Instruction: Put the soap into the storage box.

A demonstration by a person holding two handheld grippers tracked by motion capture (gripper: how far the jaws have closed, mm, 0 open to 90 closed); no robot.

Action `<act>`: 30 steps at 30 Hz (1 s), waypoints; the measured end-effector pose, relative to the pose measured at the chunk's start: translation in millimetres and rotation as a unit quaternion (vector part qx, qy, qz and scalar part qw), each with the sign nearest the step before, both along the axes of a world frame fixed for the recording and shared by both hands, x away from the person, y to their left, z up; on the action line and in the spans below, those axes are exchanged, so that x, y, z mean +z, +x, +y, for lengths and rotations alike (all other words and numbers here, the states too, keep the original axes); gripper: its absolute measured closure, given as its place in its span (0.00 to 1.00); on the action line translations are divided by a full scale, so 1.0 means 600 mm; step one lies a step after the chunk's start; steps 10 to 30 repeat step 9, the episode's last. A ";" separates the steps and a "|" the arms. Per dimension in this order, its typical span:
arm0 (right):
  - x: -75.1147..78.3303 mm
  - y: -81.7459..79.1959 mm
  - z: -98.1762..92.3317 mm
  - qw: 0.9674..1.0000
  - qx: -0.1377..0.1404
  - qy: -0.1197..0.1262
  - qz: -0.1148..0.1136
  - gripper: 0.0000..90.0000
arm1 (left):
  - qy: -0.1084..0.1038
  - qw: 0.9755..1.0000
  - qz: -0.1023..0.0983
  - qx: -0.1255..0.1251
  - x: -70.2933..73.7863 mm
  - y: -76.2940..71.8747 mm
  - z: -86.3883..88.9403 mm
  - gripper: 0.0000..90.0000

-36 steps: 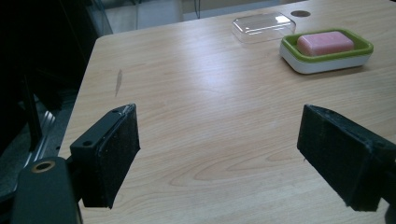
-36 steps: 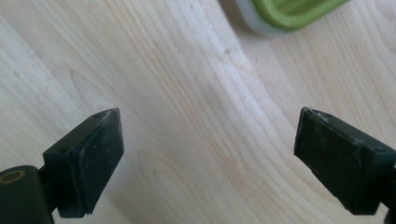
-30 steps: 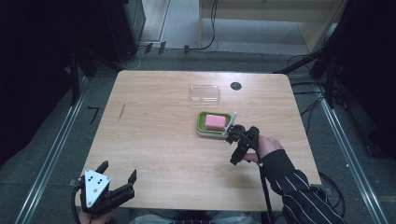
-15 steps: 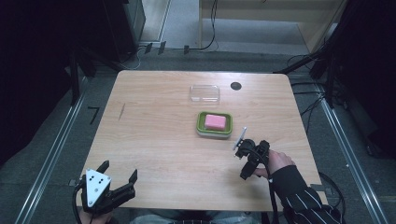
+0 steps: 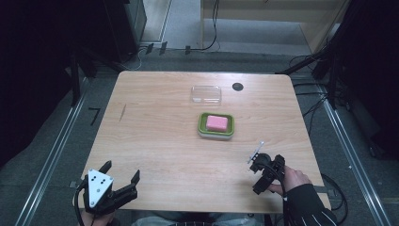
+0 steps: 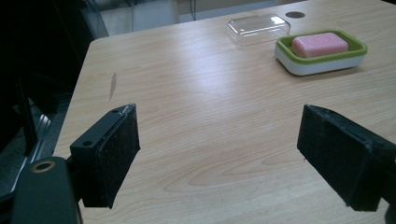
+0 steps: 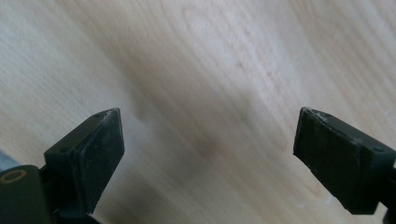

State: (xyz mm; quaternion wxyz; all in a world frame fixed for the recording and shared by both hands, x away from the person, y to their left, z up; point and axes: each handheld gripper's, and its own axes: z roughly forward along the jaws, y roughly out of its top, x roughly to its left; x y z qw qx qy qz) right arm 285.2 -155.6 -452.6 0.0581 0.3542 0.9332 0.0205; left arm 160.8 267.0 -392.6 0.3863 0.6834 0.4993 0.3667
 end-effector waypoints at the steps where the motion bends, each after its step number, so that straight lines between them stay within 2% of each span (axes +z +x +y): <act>1: 0.000 -0.004 -0.002 1.000 -0.003 0.001 0.002 0.10 | 0.000 1.000 0.000 -0.001 0.000 0.001 0.000 0.15; 6: -0.009 -0.014 -0.012 1.000 -0.005 0.006 0.012 0.11 | 0.001 1.000 0.001 -0.005 0.000 0.005 -0.004 0.15; 7: -0.009 -0.015 -0.013 1.000 -0.012 0.007 0.016 0.11 | 0.002 1.000 0.001 -0.006 0.000 0.006 -0.004 0.15; 30: -0.010 -0.015 -0.015 1.000 -0.012 0.008 0.014 0.11 | 0.003 1.000 0.002 -0.008 0.000 0.008 -0.005 0.15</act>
